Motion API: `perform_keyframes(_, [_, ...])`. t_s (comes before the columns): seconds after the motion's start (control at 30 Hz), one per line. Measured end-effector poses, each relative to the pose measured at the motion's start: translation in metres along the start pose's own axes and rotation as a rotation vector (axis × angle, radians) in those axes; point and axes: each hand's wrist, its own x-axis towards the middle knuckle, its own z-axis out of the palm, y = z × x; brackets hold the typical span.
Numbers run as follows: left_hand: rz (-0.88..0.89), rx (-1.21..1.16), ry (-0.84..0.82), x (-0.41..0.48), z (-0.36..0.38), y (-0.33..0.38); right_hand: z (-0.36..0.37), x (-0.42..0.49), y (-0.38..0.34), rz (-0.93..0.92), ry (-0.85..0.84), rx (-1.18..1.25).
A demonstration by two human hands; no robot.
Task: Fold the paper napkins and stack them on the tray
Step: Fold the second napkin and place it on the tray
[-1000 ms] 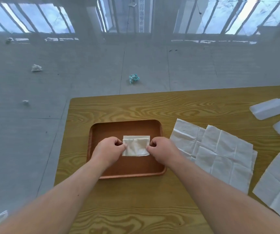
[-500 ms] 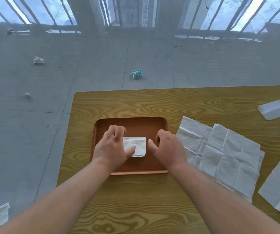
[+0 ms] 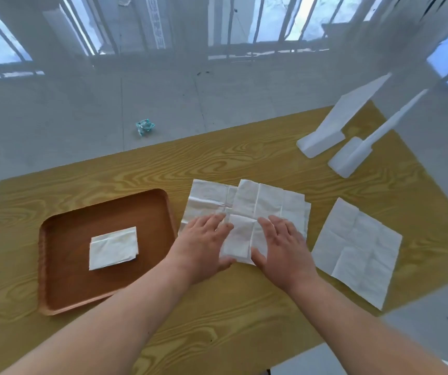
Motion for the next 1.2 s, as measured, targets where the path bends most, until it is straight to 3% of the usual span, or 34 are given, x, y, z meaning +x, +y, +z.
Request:
perform_keyframes(0.23, [0.051, 0.065, -0.048, 0.020, 0.014, 0.025, 0.006, -0.024, 0.040, -0.044, -0.012, 0.034])
perform_keyframes(0.57, [0.061, 0.132, -0.011, 0.022, 0.011, 0.031, 0.005, -0.023, 0.043, -0.087, -0.051, 0.026])
perform_keyframes(0.97, [0.030, -0.138, 0.181, 0.004, -0.009, 0.031, -0.004, -0.026, 0.042, -0.141, -0.024, -0.029])
perform_keyframes(1.07, [0.031, -0.135, 0.104, 0.001, -0.011, 0.026, -0.010, -0.024, 0.042, -0.161, 0.018, 0.016])
perform_keyframes(1.2, [0.043, -0.085, -0.132, -0.002, -0.006, 0.025, -0.016, -0.027, 0.043, -0.196, -0.042, 0.090])
